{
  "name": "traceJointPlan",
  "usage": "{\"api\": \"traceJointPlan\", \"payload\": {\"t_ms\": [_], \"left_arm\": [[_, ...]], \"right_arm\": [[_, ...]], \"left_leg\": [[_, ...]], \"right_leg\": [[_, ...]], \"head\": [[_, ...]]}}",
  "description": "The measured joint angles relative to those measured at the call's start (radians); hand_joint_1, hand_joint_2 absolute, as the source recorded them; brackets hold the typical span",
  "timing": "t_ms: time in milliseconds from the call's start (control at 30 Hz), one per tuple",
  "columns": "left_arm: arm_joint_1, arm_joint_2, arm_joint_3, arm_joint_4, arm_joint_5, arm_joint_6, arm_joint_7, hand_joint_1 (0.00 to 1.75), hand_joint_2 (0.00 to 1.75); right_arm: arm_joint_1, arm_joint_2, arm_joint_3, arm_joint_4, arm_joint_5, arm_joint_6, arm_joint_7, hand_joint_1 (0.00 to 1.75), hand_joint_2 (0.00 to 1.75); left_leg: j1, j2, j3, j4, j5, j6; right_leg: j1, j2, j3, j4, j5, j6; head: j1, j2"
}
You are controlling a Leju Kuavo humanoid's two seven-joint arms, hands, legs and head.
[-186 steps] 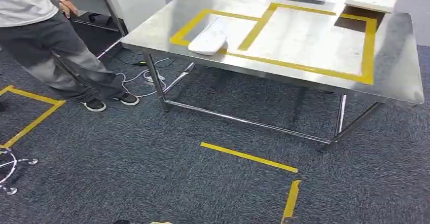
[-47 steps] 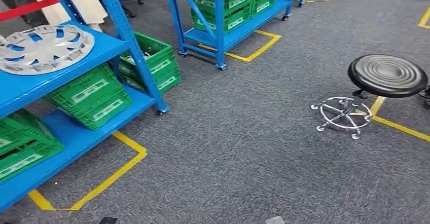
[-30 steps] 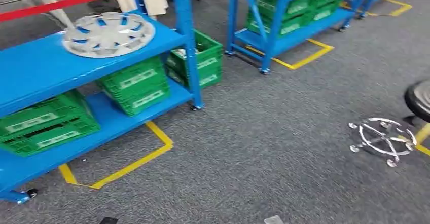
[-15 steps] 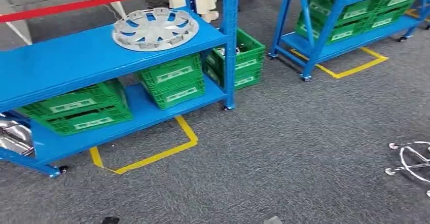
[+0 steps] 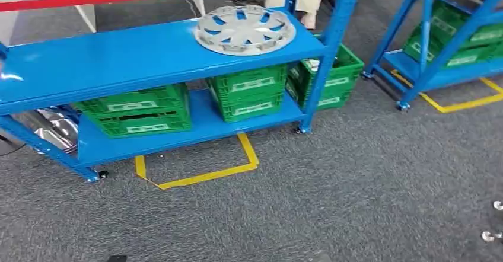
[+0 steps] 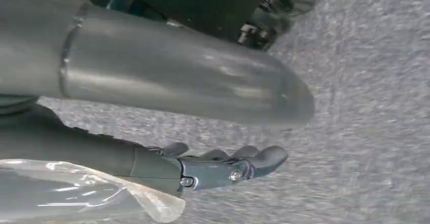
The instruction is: Take the parts from the cabinet and place them on the table.
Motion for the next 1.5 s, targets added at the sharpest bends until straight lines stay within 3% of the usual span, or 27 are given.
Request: {"api": "traceJointPlan", "payload": {"t_ms": [67,133,200,267,300,333,433,467,500,567,633,667,833,900,933,967,1000,1033,1067,1133,1167,1200,1233,1300,1333,1367,1500], "left_arm": [[-0.006,0.0,0.005,0.0,0.001,0.001,-0.004,0.0,0.0],[-0.006,-0.001,0.011,0.0,0.001,0.002,-0.011,0.0,0.0],[-0.003,-0.001,0.017,0.0,-0.001,0.012,-0.026,0.0,0.0],[-0.004,0.0,0.018,0.0,-0.024,0.016,-0.018,0.0,0.0],[-0.005,0.002,0.018,0.0,-0.04,0.016,0.003,0.0,0.0],[-0.007,0.005,0.017,0.0,-0.049,0.016,0.03,0.0,0.0],[0.008,0.008,0.02,0.0,-0.039,0.034,0.046,0.0,0.0],[0.01,0.006,0.022,0.0,-0.038,0.037,0.033,0.0,0.0],[0.01,0.003,0.024,0.0,-0.037,0.04,0.019,0.0,0.0],[0.001,0.003,0.025,0.0,-0.042,0.039,0.005,0.0,0.0],[0.001,0.003,0.024,0.0,-0.054,0.04,0.006,0.0,0.0],[0.007,0.006,0.024,0.0,-0.055,0.04,0.005,0.0,0.0],[0.009,0.006,0.024,0.0,-0.055,0.04,0.004,0.0,0.0],[0.014,0.008,0.025,0.0,-0.056,0.04,0.0,0.0,0.0],[0.013,0.015,0.025,0.0,-0.061,0.04,-0.009,0.0,0.0],[0.011,0.018,0.025,0.0,-0.062,0.039,-0.013,0.0,0.0],[0.014,0.019,0.025,0.0,-0.064,0.033,-0.017,0.0,0.0],[0.013,0.019,0.025,0.0,-0.066,0.031,-0.019,0.0,0.0],[0.008,0.018,0.025,0.0,-0.073,0.027,-0.023,0.0,0.0],[0.001,0.017,0.024,0.0,-0.086,0.021,-0.026,0.0,0.0],[0.001,0.016,0.024,0.0,-0.093,0.019,-0.026,0.0,0.0],[-0.001,0.014,0.023,0.0,-0.097,0.019,-0.026,0.0,0.0],[0.0,0.011,0.021,0.0,-0.103,0.019,-0.026,0.0,0.0],[-0.001,0.007,0.018,0.0,-0.104,0.021,-0.029,0.0,0.0],[-0.001,0.006,0.018,0.0,-0.104,0.022,-0.031,0.0,0.0],[-0.003,0.007,0.018,0.0,-0.103,0.024,-0.037,0.0,0.0],[-0.003,0.01,0.018,0.0,-0.103,0.028,-0.056,0.0,0.0]], "right_arm": [[0.007,0.0,0.0,0.0,0.0,0.0,0.001,0.0,0.0],[0.012,0.0,0.0,0.0,0.0,0.0,0.005,0.0,0.0],[0.012,0.0,0.0,0.0,-0.001,0.001,0.018,0.0,0.0],[0.012,0.0,-0.001,0.0,-0.025,-0.003,0.013,0.0,0.0],[0.014,0.0,-0.004,0.0,-0.043,-0.009,0.0,0.0,0.0],[0.013,0.0,-0.009,0.0,-0.06,-0.018,-0.015,0.0,0.0],[0.014,0.0,-0.024,0.0,-0.079,-0.027,-0.02,0.0,0.0],[0.014,0.003,-0.027,0.0,-0.073,-0.029,-0.018,0.0,0.0],[0.013,0.003,-0.028,0.0,-0.068,-0.035,-0.016,0.0,0.0],[0.017,0.008,-0.029,0.0,-0.064,-0.043,-0.006,0.0,0.0],[0.018,0.008,-0.03,0.0,-0.072,-0.042,0.024,0.0,0.0],[0.017,0.008,-0.034,0.0,-0.09,-0.023,0.047,0.0,0.0],[0.016,0.008,-0.037,0.0,-0.095,-0.015,0.054,0.0,0.0],[0.014,0.008,-0.048,0.0,-0.111,0.006,0.071,0.0,0.0],[0.012,0.008,-0.064,0.0,-0.124,0.023,0.082,0.0,0.0],[0.009,0.008,-0.075,0.0,-0.121,0.022,0.093,0.0,0.0],[0.006,0.008,-0.079,0.0,-0.122,0.018,0.09,0.0,0.0],[0.006,0.008,-0.079,0.0,-0.122,0.015,0.087,0.0,0.0],[0.005,0.008,-0.079,0.0,-0.123,0.013,0.086,0.0,0.0],[0.005,0.008,-0.08,0.0,-0.121,0.01,0.086,0.0,0.0],[0.005,0.008,-0.08,0.0,-0.119,0.008,0.089,0.0,0.0],[0.007,0.008,-0.08,0.0,-0.117,0.005,0.098,0.0,0.0],[0.008,0.008,-0.08,0.0,-0.118,0.004,0.106,0.0,0.0],[0.008,0.008,-0.083,0.0,-0.117,0.003,0.115,0.0,0.0],[0.007,0.008,-0.084,0.0,-0.118,0.003,0.118,0.0,0.0],[0.005,0.009,-0.085,0.0,-0.119,0.004,0.122,0.0,0.0],[0.008,0.01,-0.088,0.0,-0.121,0.004,0.123,0.0,0.0]], "left_leg": [[0.001,-0.028,-0.002,0.0,-0.001,0.006],[0.001,-0.058,0.0,0.001,-0.001,0.006],[0.002,-0.088,0.004,0.002,-0.003,0.004],[0.004,-0.118,0.009,0.003,-0.008,-0.003],[0.0,-0.128,0.006,0.006,-0.01,-0.01],[0.002,-0.143,-0.003,0.015,-0.01,-0.015],[0.009,-0.174,-0.009,0.007,-0.001,-0.035],[0.009,-0.136,-0.01,0.015,-0.009,-0.04],[0.004,-0.077,-0.023,0.045,-0.028,-0.047],[0.007,-0.041,-0.092,0.187,-0.098,-0.056],[0.01,-0.037,-0.149,0.305,-0.134,-0.059],[0.01,-0.036,-0.144,0.299,-0.115,-0.059],[0.01,-0.035,-0.137,0.286,-0.104,-0.058],[0.01,-0.035,-0.104,0.219,-0.058,-0.054],[-0.001,-0.006,-0.007,0.029,0.004,-0.033],[-0.006,-0.009,-0.006,0.01,-0.005,-0.026],[0.006,-0.013,0.004,-0.01,0.004,-0.015],[0.005,-0.013,0.008,-0.013,0.004,-0.014],[0.006,-0.014,0.007,-0.013,0.004,-0.006],[0.006,-0.02,0.007,-0.013,0.002,-0.002],[0.005,-0.023,0.007,-0.012,0.001,-0.001],[0.005,-0.026,0.009,-0.012,0.001,-0.001],[0.006,-0.03,0.012,-0.012,0.0,-0.002],[0.008,-0.036,0.017,-0.007,-0.008,-0.009],[0.009,-0.038,0.018,-0.003,-0.013,-0.014],[0.0,-0.041,0.013,0.007,-0.021,-0.023],[0.004,-0.042,0.018,0.001,-0.02,-0.04]], "right_leg": [[-0.003,0.029,-0.078,0.154,-0.069,0.003],[-0.002,0.033,-0.139,0.247,-0.08,0.006],[-0.003,0.035,-0.123,0.171,0.0,0.005],[-0.008,0.077,-0.059,0.002,0.099,0.002],[-0.013,0.133,-0.05,-0.017,0.082,0.001],[-0.016,0.131,-0.028,-0.041,0.075,-0.002],[-0.01,0.101,-0.029,-0.039,0.08,-0.019],[-0.014,0.086,-0.023,-0.046,0.084,-0.026],[-0.013,0.074,-0.019,-0.048,0.082,-0.03],[-0.009,0.036,-0.014,-0.048,0.076,-0.039],[-0.008,0.011,-0.012,-0.048,0.071,-0.041],[-0.007,0.0,-0.01,-0.048,0.07,-0.041],[-0.007,-0.002,-0.009,-0.048,0.069,-0.04],[-0.007,-0.008,-0.006,-0.048,0.067,-0.039],[-0.003,-0.02,-0.001,-0.048,0.061,-0.033],[-0.001,-0.027,0.0,-0.052,0.06,-0.014],[-0.002,-0.022,-0.005,-0.05,0.051,-0.003],[-0.002,0.001,-0.009,-0.035,0.04,0.001],[-0.002,0.02,-0.038,0.025,0.005,0.002],[-0.003,0.03,-0.122,0.185,-0.06,0.007],[-0.003,0.031,-0.154,0.239,-0.072,0.009],[-0.003,0.031,-0.166,0.249,-0.059,0.011],[-0.003,0.031,-0.155,0.211,-0.02,0.011],[-0.004,0.032,-0.083,0.048,0.079,0.008],[-0.005,0.034,-0.055,-0.016,0.101,0.007],[-0.003,0.04,-0.038,-0.045,0.077,0.003],[-0.003,0.04,-0.031,-0.043,0.079,-0.026]], "head": [[0.001,0.0],[0.002,0.0],[0.001,0.0],[0.001,0.0],[0.001,0.0],[-0.002,0.0],[-0.001,0.0],[-0.001,0.0],[-0.014,0.0],[-0.016,0.0],[-0.016,0.0],[-0.016,0.0],[-0.016,0.0],[-0.016,0.0],[-0.015,0.0],[-0.015,0.0],[-0.015,0.0],[-0.011,0.0],[-0.007,0.0],[-0.003,0.0],[-0.005,0.0],[-0.003,0.0],[-0.003,0.0],[-0.002,0.0],[-0.002,0.0],[0.0,0.0],[-0.004,0.0]]}}
